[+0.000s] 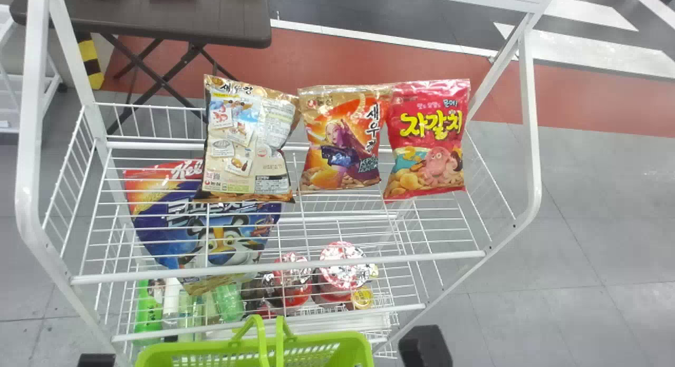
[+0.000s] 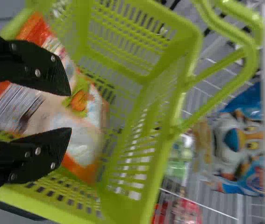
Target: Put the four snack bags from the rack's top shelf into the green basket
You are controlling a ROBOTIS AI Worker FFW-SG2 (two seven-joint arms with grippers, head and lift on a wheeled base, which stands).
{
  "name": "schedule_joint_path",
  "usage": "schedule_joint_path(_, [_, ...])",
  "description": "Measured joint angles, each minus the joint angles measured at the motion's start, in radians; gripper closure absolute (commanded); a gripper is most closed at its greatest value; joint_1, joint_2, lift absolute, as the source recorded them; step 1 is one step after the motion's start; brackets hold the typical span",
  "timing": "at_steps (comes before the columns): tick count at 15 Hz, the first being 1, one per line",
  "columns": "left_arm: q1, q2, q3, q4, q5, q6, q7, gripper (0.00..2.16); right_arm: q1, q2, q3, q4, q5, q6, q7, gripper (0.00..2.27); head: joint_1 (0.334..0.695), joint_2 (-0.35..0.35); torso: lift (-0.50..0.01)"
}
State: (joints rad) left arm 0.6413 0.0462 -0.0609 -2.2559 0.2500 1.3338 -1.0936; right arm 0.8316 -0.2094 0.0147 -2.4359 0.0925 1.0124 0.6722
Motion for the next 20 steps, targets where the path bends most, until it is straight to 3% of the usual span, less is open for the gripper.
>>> schedule_joint_path(3, [0.004,0.000,0.001,-0.001,-0.002,0.000,0.000,2.15,0.007,0.022,-0.070,-0.024,-0.039,-0.154,-0.003,0.05,0.695,-0.350,0.000])
schedule_joint_path(6, [0.008,0.000,-0.013,-0.006,-0.012,0.000,0.009,2.15,-0.037,0.082,-0.098,0.029,-0.083,-0.500,-0.054,0.07,0.695,-0.350,0.000])
schedule_joint_path(8, [0.008,0.002,-0.030,-0.013,-0.027,0.000,0.014,2.15,-0.122,0.124,-0.054,0.125,-0.093,-0.692,-0.165,0.09,0.695,-0.350,0.000])
schedule_joint_path(11, [0.006,0.006,-0.035,-0.013,-0.031,0.002,0.013,2.15,-0.270,0.134,0.074,0.291,-0.068,-0.849,-0.390,0.10,0.695,-0.336,0.000])
schedule_joint_path(12, [0.005,0.007,-0.036,-0.013,-0.032,0.003,0.011,2.15,-0.332,0.135,0.127,0.356,-0.050,-0.877,-0.465,0.10,0.695,-0.285,0.000])
schedule_joint_path(13, [0.005,0.008,-0.038,-0.013,-0.032,0.003,0.008,2.15,-0.388,0.138,0.170,0.413,-0.037,-0.890,-0.516,0.10,0.695,-0.285,0.000])
schedule_joint_path(14, [0.005,0.010,-0.039,-0.013,-0.032,0.003,0.005,2.15,-0.449,0.151,0.207,0.473,-0.029,-0.895,-0.551,0.10,0.695,-0.222,0.000])
schedule_joint_path(16, [0.004,0.012,-0.040,-0.013,-0.032,0.003,0.001,2.15,-0.547,0.192,0.240,0.567,-0.015,-0.886,-0.563,0.10,0.695,-0.174,0.000])
schedule_joint_path(19, [-0.003,0.016,-0.034,-0.007,-0.032,0.005,-0.021,2.15,-0.674,0.206,0.257,0.658,0.010,-0.785,-0.603,0.10,0.695,-0.142,0.000])
schedule_joint_path(20, [-0.005,0.017,-0.030,-0.005,-0.032,0.006,-0.027,2.15,-0.702,0.206,0.265,0.676,0.018,-0.748,-0.623,0.22,0.695,-0.140,0.000])
